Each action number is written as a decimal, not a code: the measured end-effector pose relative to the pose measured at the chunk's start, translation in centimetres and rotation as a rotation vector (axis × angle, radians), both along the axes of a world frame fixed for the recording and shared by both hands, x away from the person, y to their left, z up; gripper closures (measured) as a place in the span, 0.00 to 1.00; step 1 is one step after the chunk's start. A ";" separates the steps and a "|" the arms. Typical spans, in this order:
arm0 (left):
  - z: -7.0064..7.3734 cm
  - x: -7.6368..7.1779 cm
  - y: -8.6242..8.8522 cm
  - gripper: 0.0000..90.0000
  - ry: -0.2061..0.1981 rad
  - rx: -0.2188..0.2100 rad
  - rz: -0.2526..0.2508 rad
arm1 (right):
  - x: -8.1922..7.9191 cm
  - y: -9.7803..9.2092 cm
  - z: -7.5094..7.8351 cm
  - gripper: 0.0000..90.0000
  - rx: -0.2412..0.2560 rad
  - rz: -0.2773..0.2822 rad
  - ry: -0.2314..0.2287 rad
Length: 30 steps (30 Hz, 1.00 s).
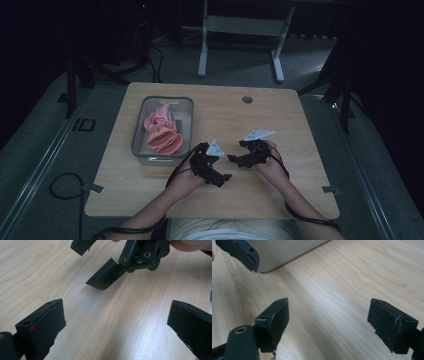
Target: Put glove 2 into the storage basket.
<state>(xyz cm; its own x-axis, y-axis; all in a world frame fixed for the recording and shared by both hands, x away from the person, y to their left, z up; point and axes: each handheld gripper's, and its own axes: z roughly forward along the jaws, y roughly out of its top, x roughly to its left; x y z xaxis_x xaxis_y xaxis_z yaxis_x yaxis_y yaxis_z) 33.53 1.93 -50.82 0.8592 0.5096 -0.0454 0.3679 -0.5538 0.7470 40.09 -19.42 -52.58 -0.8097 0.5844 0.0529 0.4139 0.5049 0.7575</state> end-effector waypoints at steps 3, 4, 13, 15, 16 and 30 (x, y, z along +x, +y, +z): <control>-0.8 -0.2 -0.2 0.01 0.011 -0.002 -0.012 | -0.2 -0.4 -0.6 0.19 0.000 -0.008 0.008; -1.0 -0.3 -0.2 0.01 0.012 0.002 -0.016 | -0.3 -0.5 -0.8 0.18 -0.007 -0.009 0.009; -3.4 -1.0 -0.8 0.01 0.033 0.015 -0.041 | -1.1 -1.5 -2.0 0.17 -0.011 -0.027 -0.012; -3.9 -1.1 -0.9 0.01 0.035 0.026 -0.044 | -1.1 -1.6 -2.3 0.17 -0.013 -0.030 -0.010; -3.9 -1.1 -0.9 0.01 0.035 0.026 -0.044 | -1.2 -1.7 -2.4 0.17 -0.012 -0.032 -0.015; -5.3 -1.7 -1.2 0.01 0.010 0.057 -0.054 | -0.9 -2.8 -3.4 0.16 0.008 -0.055 -0.023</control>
<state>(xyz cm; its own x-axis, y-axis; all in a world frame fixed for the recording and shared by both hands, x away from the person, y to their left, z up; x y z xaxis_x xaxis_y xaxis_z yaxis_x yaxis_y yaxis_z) 31.85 0.74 -56.08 0.8851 0.4646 -0.0265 0.3438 -0.6144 0.7101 39.22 -22.19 -56.02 -0.7774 0.6278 0.0400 0.4237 0.4755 0.7710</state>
